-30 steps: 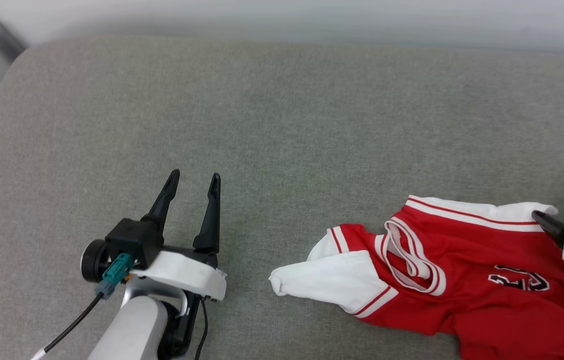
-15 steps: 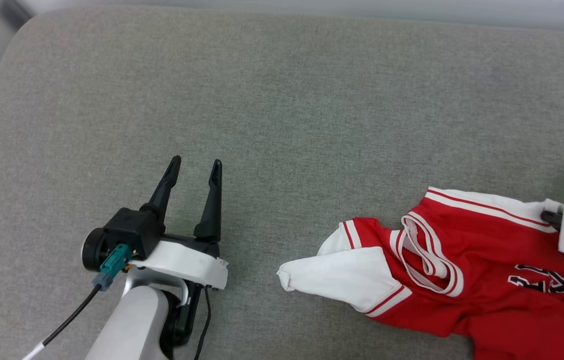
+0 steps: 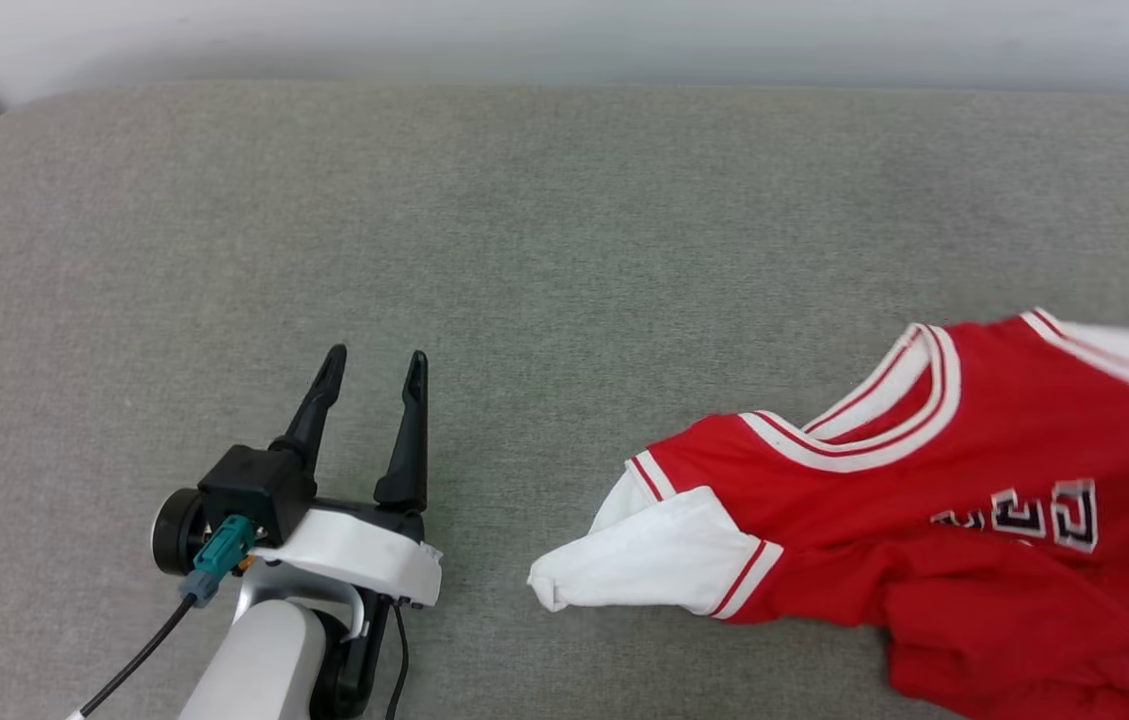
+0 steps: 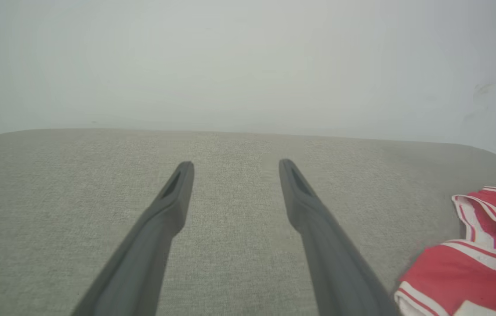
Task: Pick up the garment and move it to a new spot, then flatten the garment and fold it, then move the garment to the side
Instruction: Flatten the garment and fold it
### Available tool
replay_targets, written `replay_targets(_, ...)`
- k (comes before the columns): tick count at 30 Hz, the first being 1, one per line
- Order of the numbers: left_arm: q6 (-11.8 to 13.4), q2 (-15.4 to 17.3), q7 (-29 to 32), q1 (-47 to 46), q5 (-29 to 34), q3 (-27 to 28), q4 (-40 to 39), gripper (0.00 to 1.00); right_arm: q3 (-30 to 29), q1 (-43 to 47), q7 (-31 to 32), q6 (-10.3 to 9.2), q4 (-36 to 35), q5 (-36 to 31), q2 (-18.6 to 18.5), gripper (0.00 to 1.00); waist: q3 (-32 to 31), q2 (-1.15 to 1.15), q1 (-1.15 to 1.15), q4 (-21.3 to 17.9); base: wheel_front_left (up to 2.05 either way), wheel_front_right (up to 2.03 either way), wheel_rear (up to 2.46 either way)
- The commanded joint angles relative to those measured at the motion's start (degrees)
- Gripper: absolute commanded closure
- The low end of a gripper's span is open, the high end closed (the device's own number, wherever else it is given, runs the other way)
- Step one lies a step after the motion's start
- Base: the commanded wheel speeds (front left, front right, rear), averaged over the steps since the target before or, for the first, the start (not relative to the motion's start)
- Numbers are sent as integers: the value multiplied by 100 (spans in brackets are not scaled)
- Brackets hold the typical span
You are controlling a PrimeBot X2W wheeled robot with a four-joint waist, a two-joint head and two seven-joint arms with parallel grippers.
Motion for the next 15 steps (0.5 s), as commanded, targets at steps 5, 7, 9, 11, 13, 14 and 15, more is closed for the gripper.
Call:
replay_targets(5, -20, 36, -14, 113, 33, 6, 15, 0, -840, 1247, -319, -2, 190, 50, 735, 100, -59, 0, 0, -140, 0, 0, 0)
replay_targets(7, -10, 56, -14, 127, 30, 25, 19, 0, -947, 1563, -504, -2, 467, 20, 968, 65, -72, 0, 0, -192, 0, 0, 0)
replay_targets(9, 4, 79, -14, 149, 16, 38, 23, 0, -967, 1659, -787, -1, 748, 102, 1148, 0, -94, 0, 0, -243, 0, 0, 0)
replay_targets(11, 16, 99, -1, 162, 1, 46, 26, 0, -988, 1682, -1218, -2, 951, 118, 1237, 0, -134, 0, 0, -273, 0, 0, 0)
replay_targets(13, 36, 136, 12, 178, -11, 66, 28, 0, -1081, 1637, -1787, -1, 1034, 52, 1249, 0, -188, 0, 0, -286, 0, 0, 0)
replay_targets(14, 46, 149, 19, 202, -24, 80, 34, 0, -1106, 1615, -2074, -1, 1049, 16, 1242, 0, -229, 0, 0, -287, 0, 0, 0)
replay_targets(15, 70, 160, 29, 238, -31, 92, 33, 0, -1128, 1595, -2373, -1, 1053, -17, 1233, 0, -278, 0, 0, -288, 0, 0, 0)
